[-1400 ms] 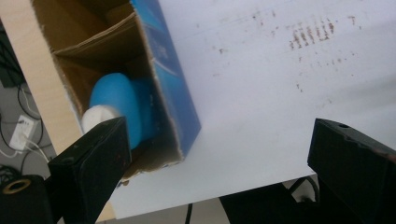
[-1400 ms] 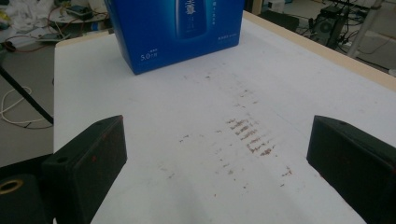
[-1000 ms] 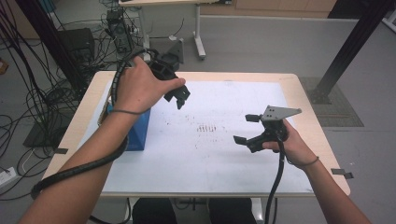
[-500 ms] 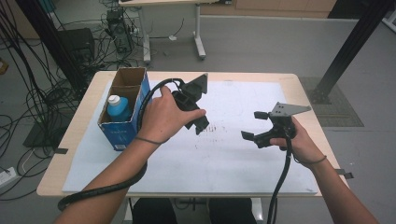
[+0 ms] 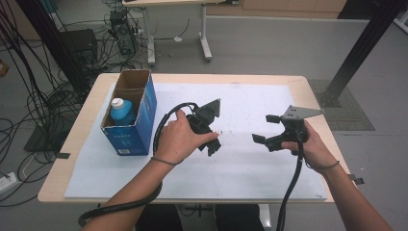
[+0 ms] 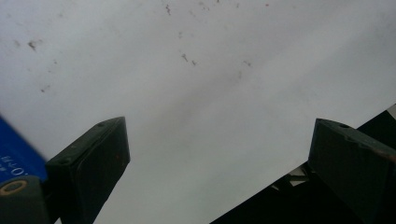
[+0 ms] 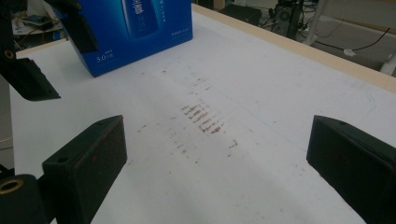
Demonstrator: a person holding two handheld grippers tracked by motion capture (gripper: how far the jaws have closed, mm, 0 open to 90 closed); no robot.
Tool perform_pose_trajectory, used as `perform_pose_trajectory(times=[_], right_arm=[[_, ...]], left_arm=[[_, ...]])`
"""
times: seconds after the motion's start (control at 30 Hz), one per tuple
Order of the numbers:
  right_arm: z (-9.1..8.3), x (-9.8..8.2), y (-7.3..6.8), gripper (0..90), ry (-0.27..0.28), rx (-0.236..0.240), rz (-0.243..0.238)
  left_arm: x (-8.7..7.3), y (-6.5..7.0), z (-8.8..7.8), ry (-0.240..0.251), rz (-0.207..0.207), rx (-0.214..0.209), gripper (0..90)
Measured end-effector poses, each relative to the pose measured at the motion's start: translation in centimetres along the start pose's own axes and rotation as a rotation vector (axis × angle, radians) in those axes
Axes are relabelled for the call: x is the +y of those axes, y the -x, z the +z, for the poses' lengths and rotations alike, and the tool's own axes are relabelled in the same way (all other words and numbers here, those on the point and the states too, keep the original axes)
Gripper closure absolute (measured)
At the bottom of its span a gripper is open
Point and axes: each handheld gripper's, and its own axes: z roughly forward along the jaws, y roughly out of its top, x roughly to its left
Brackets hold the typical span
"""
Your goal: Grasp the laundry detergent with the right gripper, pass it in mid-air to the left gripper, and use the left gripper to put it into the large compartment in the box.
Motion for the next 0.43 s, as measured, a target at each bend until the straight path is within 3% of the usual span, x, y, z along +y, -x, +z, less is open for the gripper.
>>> perform_pose_trajectory(times=[0.2,0.43], right_arm=[[0.05,-0.13,0.10,4.9,-0.005,-0.005,0.005],[0.11,-0.18,0.06,4.9,-0.006,-0.005,0.006]], left_arm=[[0.14,-0.17,0.80,-0.004,-0.002,-0.008,5.9],[-0.09,-0.09,0.35,0.007,-0.003,-0.007,5.9]])
